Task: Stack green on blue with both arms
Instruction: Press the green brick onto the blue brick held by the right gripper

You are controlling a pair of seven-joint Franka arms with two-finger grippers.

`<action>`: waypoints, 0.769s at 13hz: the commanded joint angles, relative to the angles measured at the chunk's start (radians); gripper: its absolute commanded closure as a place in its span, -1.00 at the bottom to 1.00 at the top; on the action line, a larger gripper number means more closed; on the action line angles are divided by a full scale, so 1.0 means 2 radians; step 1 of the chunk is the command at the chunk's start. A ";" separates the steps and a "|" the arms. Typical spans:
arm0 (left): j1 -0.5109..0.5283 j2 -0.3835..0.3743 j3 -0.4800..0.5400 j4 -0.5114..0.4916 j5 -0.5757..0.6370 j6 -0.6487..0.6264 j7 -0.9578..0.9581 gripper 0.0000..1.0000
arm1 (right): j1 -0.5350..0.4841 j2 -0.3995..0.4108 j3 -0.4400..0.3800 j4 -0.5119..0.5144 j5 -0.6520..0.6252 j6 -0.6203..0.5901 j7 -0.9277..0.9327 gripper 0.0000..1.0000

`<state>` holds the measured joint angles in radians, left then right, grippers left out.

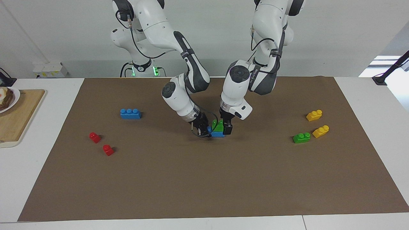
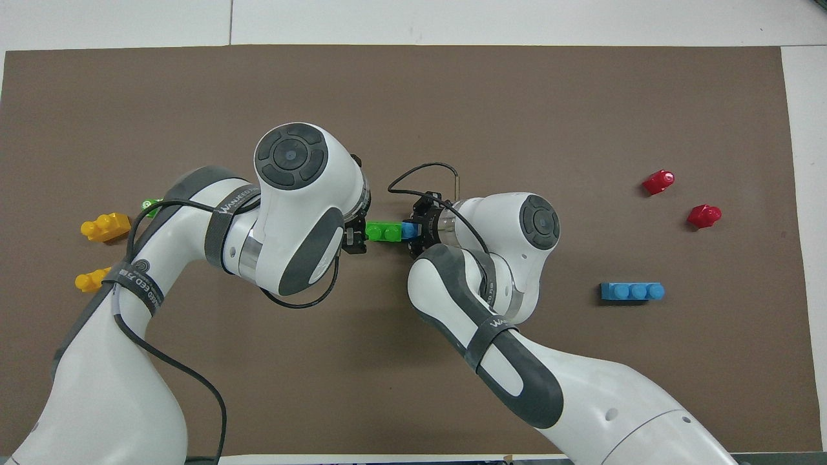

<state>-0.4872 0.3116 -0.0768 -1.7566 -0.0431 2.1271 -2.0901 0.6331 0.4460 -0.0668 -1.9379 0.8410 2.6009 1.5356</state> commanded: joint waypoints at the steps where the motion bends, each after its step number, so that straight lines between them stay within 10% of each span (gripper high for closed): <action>1: 0.003 -0.008 -0.002 -0.011 0.003 -0.007 -0.002 -1.00 | -0.004 0.009 -0.003 -0.014 0.010 0.025 -0.018 1.00; 3: 0.003 -0.008 -0.002 -0.011 -0.003 -0.006 -0.006 -0.86 | -0.005 0.009 -0.003 -0.014 0.010 0.022 -0.018 0.73; 6: -0.011 -0.010 -0.004 -0.019 -0.004 -0.004 -0.019 -0.86 | -0.006 0.009 -0.003 -0.014 0.010 0.020 -0.017 -0.69; 10: -0.012 -0.013 -0.004 -0.027 -0.004 0.003 -0.023 -0.86 | -0.009 0.009 -0.003 -0.007 0.009 0.013 -0.017 -0.92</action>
<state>-0.5021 0.3119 -0.0933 -1.7759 -0.0448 2.1236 -2.1218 0.6248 0.4573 -0.0778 -1.9456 0.8432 2.6126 1.5355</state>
